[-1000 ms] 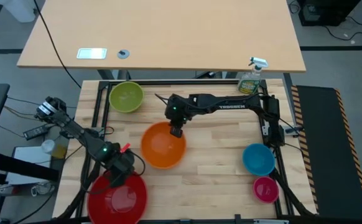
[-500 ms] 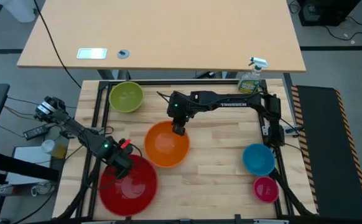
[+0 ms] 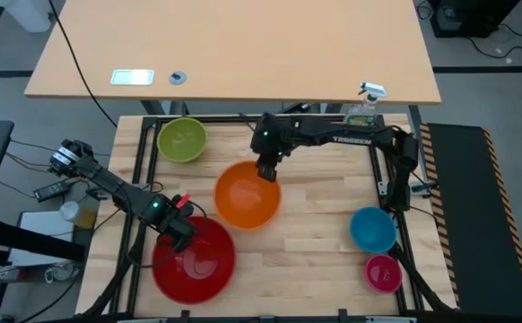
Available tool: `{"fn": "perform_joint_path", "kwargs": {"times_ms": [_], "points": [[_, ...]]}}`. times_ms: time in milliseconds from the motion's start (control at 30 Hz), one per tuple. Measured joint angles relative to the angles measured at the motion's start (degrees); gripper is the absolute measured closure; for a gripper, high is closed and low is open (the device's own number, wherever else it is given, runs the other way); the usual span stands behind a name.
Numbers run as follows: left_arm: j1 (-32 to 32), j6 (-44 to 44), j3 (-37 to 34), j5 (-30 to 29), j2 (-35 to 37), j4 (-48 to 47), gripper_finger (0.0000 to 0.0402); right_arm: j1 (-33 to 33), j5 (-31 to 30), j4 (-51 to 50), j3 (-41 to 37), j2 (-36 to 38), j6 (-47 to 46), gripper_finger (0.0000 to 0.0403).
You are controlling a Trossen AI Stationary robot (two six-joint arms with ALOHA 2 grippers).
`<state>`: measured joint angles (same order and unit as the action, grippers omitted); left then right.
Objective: Nest bowls inside each other
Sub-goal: Stack the orange bowl into the red bowl
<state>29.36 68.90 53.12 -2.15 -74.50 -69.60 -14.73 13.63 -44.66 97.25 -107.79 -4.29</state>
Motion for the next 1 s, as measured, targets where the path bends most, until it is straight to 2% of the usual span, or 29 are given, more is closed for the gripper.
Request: {"fn": "perform_joint_path", "kwargs": {"times_ms": [100,333,600,767,1000], "points": [[0.0,0.3,0.0,-0.5,0.0,0.1,0.0344,-1.2,1.5,0.0,0.0,1.5,0.0,0.0376],[0.0,4.9,0.0,-4.1,0.0,0.6,0.0323,-2.5,11.2,0.5,0.0,4.1,-1.8,0.0376],[-1.1,6.5,1.2,-5.6,0.0,0.8,0.0298,-0.4,12.2,1.0,0.0,4.0,-3.2,0.0375],[-1.1,4.4,4.5,-6.7,0.6,0.0,0.028,0.8,13.2,1.4,0.0,4.0,-3.3,0.0375],[-0.9,0.3,8.1,-6.8,5.0,-0.3,0.0233,2.7,13.2,2.9,0.0,3.9,-3.7,0.0375]]}}
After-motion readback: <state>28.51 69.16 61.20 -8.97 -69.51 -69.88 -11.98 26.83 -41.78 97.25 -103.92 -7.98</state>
